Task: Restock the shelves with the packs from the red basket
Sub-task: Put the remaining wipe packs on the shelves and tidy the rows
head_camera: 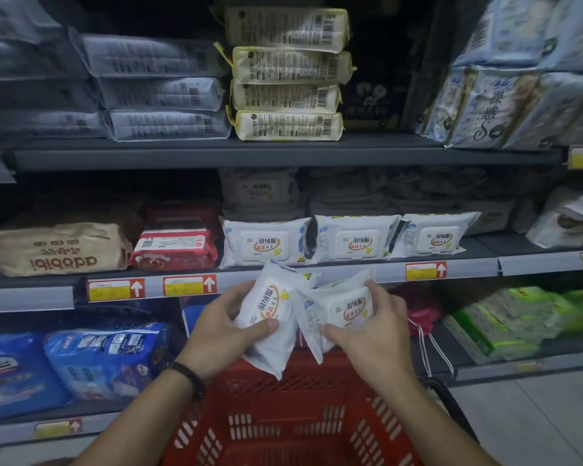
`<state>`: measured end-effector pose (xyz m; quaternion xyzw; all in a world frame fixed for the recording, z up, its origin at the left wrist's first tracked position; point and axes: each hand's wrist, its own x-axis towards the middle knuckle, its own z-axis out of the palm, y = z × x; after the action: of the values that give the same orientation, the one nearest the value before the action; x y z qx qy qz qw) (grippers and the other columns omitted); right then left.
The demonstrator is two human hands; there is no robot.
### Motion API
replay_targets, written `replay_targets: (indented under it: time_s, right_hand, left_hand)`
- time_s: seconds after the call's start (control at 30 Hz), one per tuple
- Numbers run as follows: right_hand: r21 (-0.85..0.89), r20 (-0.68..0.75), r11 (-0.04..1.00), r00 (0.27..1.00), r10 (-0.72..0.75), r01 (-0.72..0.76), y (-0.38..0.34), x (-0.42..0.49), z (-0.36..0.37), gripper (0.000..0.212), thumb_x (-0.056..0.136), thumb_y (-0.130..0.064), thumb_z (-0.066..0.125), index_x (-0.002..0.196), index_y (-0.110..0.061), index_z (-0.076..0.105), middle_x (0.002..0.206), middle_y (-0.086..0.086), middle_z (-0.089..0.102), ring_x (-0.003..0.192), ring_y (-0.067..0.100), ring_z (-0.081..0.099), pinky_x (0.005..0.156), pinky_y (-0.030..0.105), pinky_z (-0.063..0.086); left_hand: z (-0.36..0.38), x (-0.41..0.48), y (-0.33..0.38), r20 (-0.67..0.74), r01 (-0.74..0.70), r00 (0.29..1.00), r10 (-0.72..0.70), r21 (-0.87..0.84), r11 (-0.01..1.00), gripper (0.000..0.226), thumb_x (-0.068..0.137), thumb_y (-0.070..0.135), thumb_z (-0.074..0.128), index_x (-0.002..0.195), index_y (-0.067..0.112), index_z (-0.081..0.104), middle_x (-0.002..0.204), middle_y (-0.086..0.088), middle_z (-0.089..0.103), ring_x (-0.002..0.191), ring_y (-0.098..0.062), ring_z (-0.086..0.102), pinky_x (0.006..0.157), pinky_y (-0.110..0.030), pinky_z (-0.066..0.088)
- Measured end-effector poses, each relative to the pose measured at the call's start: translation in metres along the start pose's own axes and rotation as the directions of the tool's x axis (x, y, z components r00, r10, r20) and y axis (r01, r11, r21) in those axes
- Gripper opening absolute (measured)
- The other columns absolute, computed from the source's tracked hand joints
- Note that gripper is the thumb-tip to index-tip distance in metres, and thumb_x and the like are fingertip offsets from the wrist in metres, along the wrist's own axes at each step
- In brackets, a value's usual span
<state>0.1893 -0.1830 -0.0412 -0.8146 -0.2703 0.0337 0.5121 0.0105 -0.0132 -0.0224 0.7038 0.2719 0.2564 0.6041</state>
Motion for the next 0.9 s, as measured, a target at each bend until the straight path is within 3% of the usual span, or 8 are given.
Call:
replay_targets:
  time_s: [0.1, 0.3, 0.4, 0.63, 0.73, 0.77, 0.83, 0.9]
  right_hand:
    - [-0.047, 0.004, 0.997, 0.998, -0.064, 0.064, 0.001, -0.003, -0.003, 0.117, 0.058, -0.037, 0.102, 0.159, -0.021, 0.044, 0.127, -0.011, 0.035, 0.118, 0.004, 0.045, 0.098, 0.015, 0.034]
    - [-0.05, -0.006, 0.992, 0.993, -0.12, 0.119, -0.002, -0.005, -0.019, 0.118, 0.057, -0.035, 0.1, 0.16, -0.024, 0.043, 0.123, -0.011, 0.035, 0.121, 0.01, 0.05, 0.098, 0.017, 0.037]
    - [-0.085, -0.053, 0.983, 0.984, -0.167, 0.162, -0.002, -0.003, -0.033, 0.117, 0.055, -0.037, 0.1, 0.158, -0.024, 0.045, 0.123, -0.012, 0.035, 0.126, 0.017, 0.05, 0.108, 0.028, 0.044]
    - [-0.13, -0.219, 0.984, 0.964, -0.151, 0.125, 0.018, 0.005, -0.072, 0.119, 0.051, -0.039, 0.102, 0.155, -0.015, 0.05, 0.123, -0.009, 0.036, 0.125, 0.02, 0.05, 0.104, 0.022, 0.036]
    - [-0.148, -0.294, 0.985, 0.947, -0.127, 0.086, 0.036, 0.012, -0.096, 0.118, 0.051, -0.037, 0.101, 0.155, -0.015, 0.05, 0.12, -0.009, 0.035, 0.119, 0.021, 0.052, 0.101, 0.022, 0.036]
    - [-0.151, -0.312, 0.986, 0.944, -0.11, 0.065, 0.042, 0.015, -0.105, 0.117, 0.052, -0.038, 0.1, 0.155, -0.016, 0.049, 0.119, -0.01, 0.034, 0.116, 0.018, 0.05, 0.098, 0.022, 0.037]
    - [-0.146, -0.338, 0.989, 0.94, -0.045, -0.006, 0.053, 0.022, -0.121, 0.116, 0.056, -0.039, 0.098, 0.158, -0.019, 0.045, 0.119, -0.012, 0.03, 0.111, 0.011, 0.043, 0.095, 0.023, 0.039]
    - [-0.146, -0.367, 0.988, 0.93, 0.001, -0.058, 0.064, 0.032, -0.141, 0.115, 0.059, -0.038, 0.097, 0.158, -0.019, 0.043, 0.121, -0.012, 0.028, 0.12, 0.015, 0.045, 0.099, 0.028, 0.044]
  left_hand:
    - [0.002, 0.0, 0.0, 0.053, -0.003, 0.999, 0.002, 0.026, 1.0, 0.057, 0.086, -0.003, 0.079, 0.134, 0.023, 0.062, 0.123, 0.007, 0.076, 0.114, -0.01, 0.072, 0.096, -0.029, 0.059]
    - [0.006, 0.001, 0.019, 0.078, 0.118, 0.99, -0.12, 0.031, 0.993, 0.048, 0.077, -0.005, 0.086, 0.119, 0.015, 0.074, 0.107, -0.007, 0.081, 0.1, -0.026, 0.078, 0.092, -0.046, 0.061]
    - [0.016, 0.009, 0.041, 0.044, 0.103, 0.993, -0.106, 0.062, 0.993, 0.047, 0.072, -0.011, 0.087, 0.11, 0.013, 0.077, 0.1, -0.007, 0.082, 0.095, -0.027, 0.079, 0.089, -0.044, 0.062]
    - [0.064, 0.047, 0.084, 0.126, 0.074, 0.987, -0.103, 0.212, 0.974, 0.036, 0.074, 0.005, 0.089, 0.107, 0.019, 0.08, 0.1, -0.006, 0.082, 0.09, -0.025, 0.079, 0.068, -0.034, 0.061]
    - [0.096, 0.064, 0.093, 0.156, -0.014, 0.987, -0.045, 0.356, 0.934, 0.052, 0.062, 0.022, 0.091, 0.112, 0.021, 0.079, 0.103, 0.003, 0.082, 0.097, -0.019, 0.078, 0.09, -0.041, 0.062]
    - [0.107, 0.068, 0.096, 0.167, -0.057, 0.986, -0.017, 0.43, 0.901, 0.056, 0.061, 0.026, 0.091, 0.116, 0.021, 0.078, 0.107, 0.006, 0.08, 0.101, -0.015, 0.075, 0.095, -0.036, 0.059]
    - [0.129, 0.075, 0.104, 0.196, -0.147, 0.98, 0.042, 0.561, 0.814, 0.052, 0.068, 0.026, 0.089, 0.118, 0.023, 0.075, 0.112, 0.011, 0.075, 0.105, -0.009, 0.069, 0.088, -0.021, 0.051]
    - [0.152, 0.079, 0.108, 0.239, -0.205, 0.969, 0.069, 0.608, 0.767, 0.052, 0.063, 0.033, 0.084, 0.113, 0.024, 0.076, 0.107, 0.014, 0.075, 0.1, -0.007, 0.069, 0.084, -0.021, 0.053]
